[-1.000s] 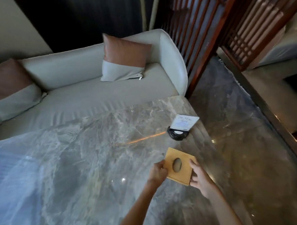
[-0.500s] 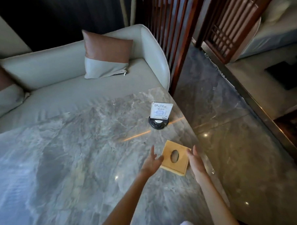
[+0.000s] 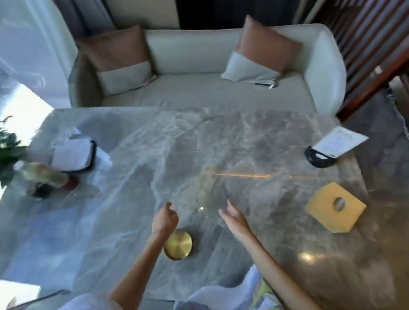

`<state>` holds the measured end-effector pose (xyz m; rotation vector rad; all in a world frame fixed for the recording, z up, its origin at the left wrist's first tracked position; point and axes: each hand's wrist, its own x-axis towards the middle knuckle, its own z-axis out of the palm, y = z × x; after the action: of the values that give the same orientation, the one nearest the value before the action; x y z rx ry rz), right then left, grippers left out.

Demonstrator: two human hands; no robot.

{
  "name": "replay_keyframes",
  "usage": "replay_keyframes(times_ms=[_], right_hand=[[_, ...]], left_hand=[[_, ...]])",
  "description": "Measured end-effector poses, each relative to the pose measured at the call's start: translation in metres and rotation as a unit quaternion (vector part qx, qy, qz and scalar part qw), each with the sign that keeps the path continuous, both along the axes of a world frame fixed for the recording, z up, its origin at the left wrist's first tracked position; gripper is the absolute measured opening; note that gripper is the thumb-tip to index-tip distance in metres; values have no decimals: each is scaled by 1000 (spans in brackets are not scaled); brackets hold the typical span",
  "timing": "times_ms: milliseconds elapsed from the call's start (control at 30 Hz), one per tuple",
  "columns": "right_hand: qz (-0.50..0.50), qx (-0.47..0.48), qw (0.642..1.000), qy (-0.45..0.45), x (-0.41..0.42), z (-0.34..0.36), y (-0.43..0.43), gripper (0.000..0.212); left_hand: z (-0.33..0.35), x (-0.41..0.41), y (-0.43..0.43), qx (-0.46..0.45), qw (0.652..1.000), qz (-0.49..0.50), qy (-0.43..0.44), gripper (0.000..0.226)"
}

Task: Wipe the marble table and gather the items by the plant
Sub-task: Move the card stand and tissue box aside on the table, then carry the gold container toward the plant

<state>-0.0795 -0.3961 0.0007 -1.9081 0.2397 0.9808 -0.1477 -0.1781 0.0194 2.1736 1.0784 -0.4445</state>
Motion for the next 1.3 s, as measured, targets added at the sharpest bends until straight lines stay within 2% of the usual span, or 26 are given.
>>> replay_keyframes(times_ms=[100,200,367,467,533,767,900,1067,1167,1300], right_hand=[[25,-7,999,34,-44,5,54,59],[31,-12,996,84,-77,-3,77,62],[-5,-6,991,130,-110,-9,95,66],[-51,14,986,161,-116,1,90,64],[-68,23,984,162,-114,3,75,64],[-152,38,983,99,-87,19,-56,64],[-215,35,974,65,-75,12,-165,63],[-279,23,958,55,-76,-7,-283,61],[-303,24,950,67,-75,-10,-324,59],[-298,2,952,73,-78,-22,-349,47]], left_hand=[[-16,-43,29,-26,999,-12,46,44],[-25,-69,31,-61,995,-30,74,49],[-38,-97,29,-159,984,-39,71,53],[-56,-101,17,-169,984,-34,51,61],[-38,-94,-3,-166,985,-35,33,62],[-8,-45,-129,-171,975,-140,10,58],[-4,-10,-234,-172,961,-214,36,41],[-28,20,-351,-131,926,-345,76,43],[-34,31,-398,-90,906,-402,94,38],[-47,33,-426,-91,894,-421,122,33]])
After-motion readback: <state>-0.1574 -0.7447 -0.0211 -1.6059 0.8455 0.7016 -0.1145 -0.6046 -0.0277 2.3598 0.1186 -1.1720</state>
